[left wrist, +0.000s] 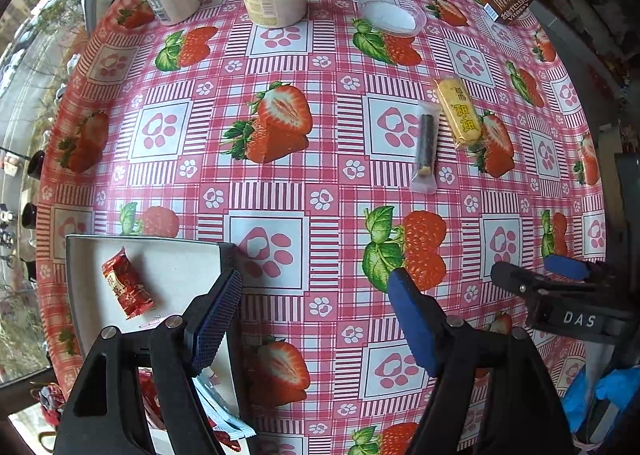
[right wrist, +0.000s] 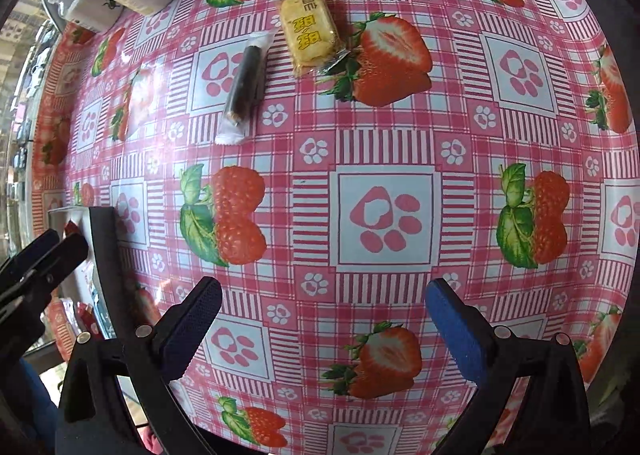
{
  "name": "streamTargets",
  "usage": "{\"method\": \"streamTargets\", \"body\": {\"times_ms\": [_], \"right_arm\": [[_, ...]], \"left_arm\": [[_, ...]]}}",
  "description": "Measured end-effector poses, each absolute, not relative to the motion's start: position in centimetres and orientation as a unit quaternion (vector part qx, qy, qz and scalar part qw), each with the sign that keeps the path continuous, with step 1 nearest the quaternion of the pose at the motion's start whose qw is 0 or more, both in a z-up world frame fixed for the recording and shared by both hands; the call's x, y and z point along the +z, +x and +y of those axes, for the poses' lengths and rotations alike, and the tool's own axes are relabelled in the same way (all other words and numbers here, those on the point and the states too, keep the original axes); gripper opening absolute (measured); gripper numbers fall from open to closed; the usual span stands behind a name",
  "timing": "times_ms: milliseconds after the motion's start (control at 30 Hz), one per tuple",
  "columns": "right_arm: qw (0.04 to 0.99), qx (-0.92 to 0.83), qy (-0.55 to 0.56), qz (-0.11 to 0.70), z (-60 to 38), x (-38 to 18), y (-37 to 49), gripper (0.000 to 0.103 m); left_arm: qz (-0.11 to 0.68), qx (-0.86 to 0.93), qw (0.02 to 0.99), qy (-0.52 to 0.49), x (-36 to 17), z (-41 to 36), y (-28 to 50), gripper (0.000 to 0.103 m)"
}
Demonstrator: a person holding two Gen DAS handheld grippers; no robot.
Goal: Organize snacks
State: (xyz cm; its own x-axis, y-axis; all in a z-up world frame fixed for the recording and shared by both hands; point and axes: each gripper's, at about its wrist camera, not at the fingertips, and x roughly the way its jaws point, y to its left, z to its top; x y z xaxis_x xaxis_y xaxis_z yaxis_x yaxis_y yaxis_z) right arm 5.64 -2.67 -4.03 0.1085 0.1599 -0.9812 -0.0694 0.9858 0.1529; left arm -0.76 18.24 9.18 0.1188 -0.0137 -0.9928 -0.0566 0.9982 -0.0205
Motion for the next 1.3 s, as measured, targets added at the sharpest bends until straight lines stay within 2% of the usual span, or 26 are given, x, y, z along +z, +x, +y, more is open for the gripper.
{"method": "streamTargets", "body": {"times_ms": [433,533,600,633,1033,1100,1133,1167,1233,1300], "right_arm": [[0.773,0.062,-0.054,0.628,1.4,-6.0,17.2,0.102],[0.781,0.057,-0.068,0.619,2.1,-6.1,18.4,0.084],[0.789,0.061,-0.068,0.607,2.5,-5.3,18.8,0.062],[0.79,0.063,-0.066,0.606,2.5,-5.0,18.9,0.043],[0.775,0.082,-0.037,0.625,-3.8,-5.8,15.7,0.04],[0.775,0.081,-0.031,0.626,-5.2,-5.9,14.2,0.04],[0.775,0.078,-0.022,0.626,-5.9,-5.9,13.7,0.04],[0.774,0.075,-0.018,0.629,-6.8,-6.0,13.0,0.04],[0.773,0.075,-0.018,0.63,-8.0,-5.9,12.2,0.04],[0.771,0.076,-0.021,0.632,-9.2,-5.6,10.8,0.04]], "left_arm": [[0.686,0.015,0.728,-0.011,6.2,16.2,1.9,0.079],[0.691,0.011,0.723,-0.006,5.3,15.5,2.9,0.079],[0.69,0.007,0.723,-0.003,4.7,14.8,3.6,0.079],[0.69,0.004,0.724,-0.001,4.4,14.4,4.1,0.079],[0.685,-0.007,0.729,0.018,0.7,9.1,9.9,0.079],[0.684,-0.007,0.729,0.016,0.3,8.9,9.9,0.073],[0.679,-0.014,0.734,0.02,0.4,8.6,9.8,0.065],[0.672,-0.021,0.739,0.027,0.6,8.1,9.5,0.045],[0.67,-0.033,0.74,0.04,0.8,7.5,8.7,0.019],[0.672,-0.04,0.738,0.044,0.7,7.2,8.0,0.018]]}}
